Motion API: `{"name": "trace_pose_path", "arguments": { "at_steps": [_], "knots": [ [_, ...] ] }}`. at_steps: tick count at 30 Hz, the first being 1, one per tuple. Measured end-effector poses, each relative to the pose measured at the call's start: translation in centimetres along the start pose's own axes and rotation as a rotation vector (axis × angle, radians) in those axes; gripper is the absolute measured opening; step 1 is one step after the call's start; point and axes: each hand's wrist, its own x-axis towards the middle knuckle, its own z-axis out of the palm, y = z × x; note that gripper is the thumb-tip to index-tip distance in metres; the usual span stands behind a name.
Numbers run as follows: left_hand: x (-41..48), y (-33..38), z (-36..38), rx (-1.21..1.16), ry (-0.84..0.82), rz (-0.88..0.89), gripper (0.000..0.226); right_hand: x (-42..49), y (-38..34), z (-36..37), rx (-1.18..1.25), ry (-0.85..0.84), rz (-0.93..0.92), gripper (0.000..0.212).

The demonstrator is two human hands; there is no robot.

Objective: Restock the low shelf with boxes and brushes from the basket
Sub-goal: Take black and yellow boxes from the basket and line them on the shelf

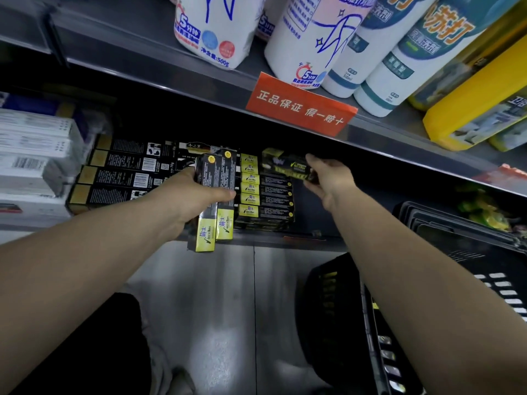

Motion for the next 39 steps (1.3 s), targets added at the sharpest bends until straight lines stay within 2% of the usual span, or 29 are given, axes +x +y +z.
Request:
{"name": "trace_pose_path", "arguments": {
  "at_steps": [2, 4, 8, 12, 16, 20, 22, 27, 32, 35, 39],
  "knots": [
    [0.3, 0.1, -0.1, -0.016, 0.002, 0.004, 0.045, 1.1, -0.5, 0.2, -0.024, -0.01, -0.033, 0.05],
    [0.7, 0.2, -0.3, -0.033, 0.006, 0.012, 0.049, 2.1, -0.8, 0.6, -0.064, -0.052, -0.044, 0.043],
    [1.8, 0.5, -0.9, -0.036, 0.047, 0.014, 0.071, 4.9, -0.6, 1.7, -0.11, -0.126, -0.075, 0.033],
    [2.7, 0.3, -1.1, -0.047, 0.066, -0.001, 0.061, 8.0, -0.1, 3.1, -0.184, -0.25, -0.166, 0.018],
    [3.2, -0.1, -1.5, -0.041, 0.075, -0.022, 0.046, 11.3, 0.6, 4.7, -0.231, -0.216, -0.209, 0.016],
    [3.3, -0.1, -1.7, -0.089, 0.07, -0.007, 0.034, 13.9, 1.9, 5.6, -0.519, -0.198, -0.269, 0.03],
    [3.2, 0.1, -1.6, -0.113, 0.059, 0.003, 0.037, 14.5, 2.6, 6.0, -0.569, -0.219, -0.291, 0.022],
    [3.0, 0.5, -1.3, -0.126, 0.067, -0.004, 0.041, 14.9, 3.7, 6.5, -0.667, -0.271, -0.257, 0.025],
    [3.0, 0.5, -1.1, -0.105, 0.059, 0.0, 0.033, 14.3, 4.2, 5.7, -0.889, -0.334, -0.254, 0.034],
    [2.9, 0.6, -1.0, -0.091, 0.059, -0.004, 0.036, 13.9, 4.0, 5.5, -1.059, -0.421, -0.321, 0.045],
    [2.9, 0.6, -1.0, -0.084, 0.062, -0.005, 0.042, 12.9, 3.5, 5.7, -1.286, -0.439, -0.342, 0.053]
  ]
}}
